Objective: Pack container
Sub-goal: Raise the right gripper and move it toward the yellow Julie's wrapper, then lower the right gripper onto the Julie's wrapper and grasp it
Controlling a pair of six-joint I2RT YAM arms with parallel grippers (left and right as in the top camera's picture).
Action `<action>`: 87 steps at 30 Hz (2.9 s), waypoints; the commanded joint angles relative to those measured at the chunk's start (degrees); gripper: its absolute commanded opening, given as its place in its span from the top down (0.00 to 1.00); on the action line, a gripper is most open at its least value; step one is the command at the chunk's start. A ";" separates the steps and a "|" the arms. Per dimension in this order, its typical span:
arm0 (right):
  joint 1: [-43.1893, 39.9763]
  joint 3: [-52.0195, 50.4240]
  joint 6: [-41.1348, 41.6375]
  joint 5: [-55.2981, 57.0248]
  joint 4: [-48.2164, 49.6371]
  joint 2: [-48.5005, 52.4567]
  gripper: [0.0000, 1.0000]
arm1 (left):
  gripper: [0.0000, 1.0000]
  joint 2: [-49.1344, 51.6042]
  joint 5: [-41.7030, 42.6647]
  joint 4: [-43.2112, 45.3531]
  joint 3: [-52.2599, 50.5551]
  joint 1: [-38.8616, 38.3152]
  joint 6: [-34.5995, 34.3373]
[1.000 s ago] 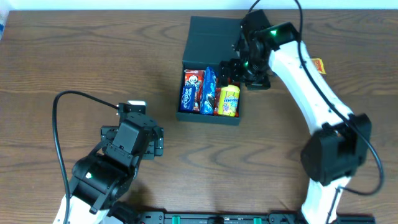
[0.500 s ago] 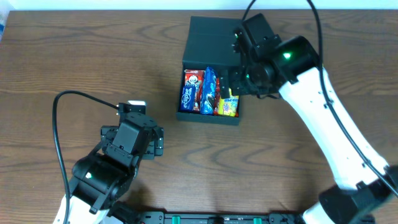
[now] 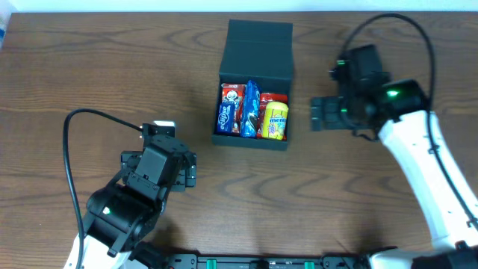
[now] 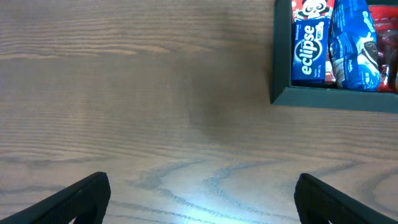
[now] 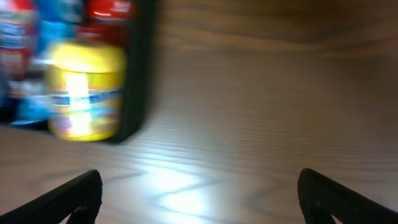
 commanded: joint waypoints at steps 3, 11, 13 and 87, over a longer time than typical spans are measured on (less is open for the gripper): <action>-9.18 -0.83 -19.74 0.70 0.63 1.62 0.01 | 0.05 0.04 -1.25 -0.15 -0.13 0.17 -0.04; -19.19 -0.59 -36.09 0.72 11.17 8.68 0.01 | 0.05 0.04 -1.25 -0.15 -0.13 0.17 -0.04; -19.76 0.24 -42.75 0.70 14.16 10.91 0.01 | 0.05 0.02 -1.25 -0.15 -0.13 0.17 -0.04; -19.39 30.45 -76.56 -8.76 14.49 48.22 0.01 | 0.05 0.04 -1.25 -0.15 -0.13 0.17 -0.04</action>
